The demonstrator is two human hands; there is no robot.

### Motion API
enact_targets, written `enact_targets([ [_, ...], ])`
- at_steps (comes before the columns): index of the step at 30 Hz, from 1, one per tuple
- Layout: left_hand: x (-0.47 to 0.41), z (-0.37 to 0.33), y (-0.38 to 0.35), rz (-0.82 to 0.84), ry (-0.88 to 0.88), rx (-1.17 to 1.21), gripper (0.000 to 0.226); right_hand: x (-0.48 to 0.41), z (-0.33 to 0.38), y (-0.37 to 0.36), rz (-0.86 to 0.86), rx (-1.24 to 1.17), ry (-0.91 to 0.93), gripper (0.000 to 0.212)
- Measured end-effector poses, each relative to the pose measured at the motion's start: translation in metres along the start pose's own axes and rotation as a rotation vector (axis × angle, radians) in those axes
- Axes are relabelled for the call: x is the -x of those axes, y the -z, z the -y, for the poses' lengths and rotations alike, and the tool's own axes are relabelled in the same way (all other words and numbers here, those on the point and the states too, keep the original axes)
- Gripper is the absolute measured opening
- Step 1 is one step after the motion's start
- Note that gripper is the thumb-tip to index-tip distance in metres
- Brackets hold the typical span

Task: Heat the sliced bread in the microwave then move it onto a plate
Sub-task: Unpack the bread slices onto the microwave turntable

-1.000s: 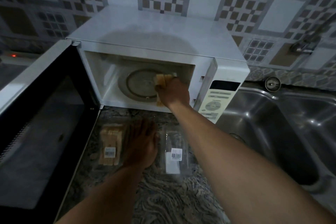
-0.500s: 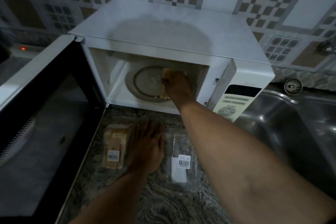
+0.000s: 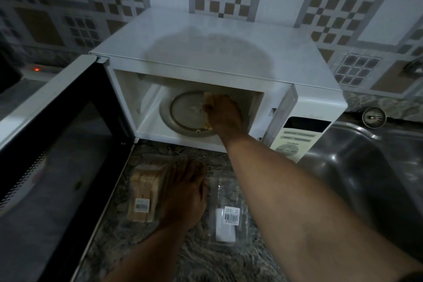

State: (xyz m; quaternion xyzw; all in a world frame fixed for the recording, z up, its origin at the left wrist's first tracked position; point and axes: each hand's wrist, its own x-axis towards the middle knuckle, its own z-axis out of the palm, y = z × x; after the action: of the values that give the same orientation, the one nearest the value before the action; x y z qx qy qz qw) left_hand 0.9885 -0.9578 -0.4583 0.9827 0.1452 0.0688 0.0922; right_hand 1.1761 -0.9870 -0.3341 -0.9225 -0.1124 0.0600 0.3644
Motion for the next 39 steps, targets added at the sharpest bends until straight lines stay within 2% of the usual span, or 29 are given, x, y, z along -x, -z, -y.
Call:
enact_targets([
  [4,0.0,0.0,-0.001,0.003,-0.002,0.01,0.056,-0.001,0.002,0.001,-0.003,0.008,-0.009,0.04],
  [9,-0.001,0.0,0.0,-0.008,-0.001,0.004,0.055,0.002,0.0,0.008,-0.029,-0.011,0.033,0.026],
  [14,-0.002,0.001,-0.003,0.016,0.011,0.015,0.063,0.015,0.005,0.017,0.01,0.018,0.027,0.042],
  [17,-0.002,-0.002,0.0,0.089,0.026,0.033,0.063,0.033,0.006,0.028,0.003,0.1,0.061,0.045],
  [20,-0.006,-0.005,0.003,0.217,0.074,0.051,0.056,0.057,0.01,0.034,0.003,0.189,0.068,0.032],
  [24,0.0,-0.008,0.021,0.322,0.121,0.102,0.061,0.09,0.017,0.046,0.011,0.212,0.039,0.034],
  [26,0.009,-0.01,0.028,0.338,0.081,0.034,0.068,0.106,0.02,0.052,0.105,0.222,0.031,0.031],
  [28,0.018,-0.017,0.036,0.34,0.051,-0.084,0.063,0.123,0.021,0.056,0.129,0.231,0.051,0.029],
  [31,0.036,-0.024,0.051,0.261,-0.024,-0.071,0.06,0.15,0.021,0.057,0.102,0.232,0.088,0.025],
  [34,0.057,-0.023,0.076,0.155,-0.064,0.086,0.057,0.173,0.023,0.054,0.094,0.241,0.107,0.004],
  [37,0.081,-0.016,0.096,0.048,-0.028,0.096,0.037,0.192,0.027,0.047,0.109,0.236,0.105,0.007],
  [39,0.093,-0.003,0.103,-0.066,-0.054,0.154,0.033,0.203,0.029,0.038,0.114,0.228,0.098,0.009],
])
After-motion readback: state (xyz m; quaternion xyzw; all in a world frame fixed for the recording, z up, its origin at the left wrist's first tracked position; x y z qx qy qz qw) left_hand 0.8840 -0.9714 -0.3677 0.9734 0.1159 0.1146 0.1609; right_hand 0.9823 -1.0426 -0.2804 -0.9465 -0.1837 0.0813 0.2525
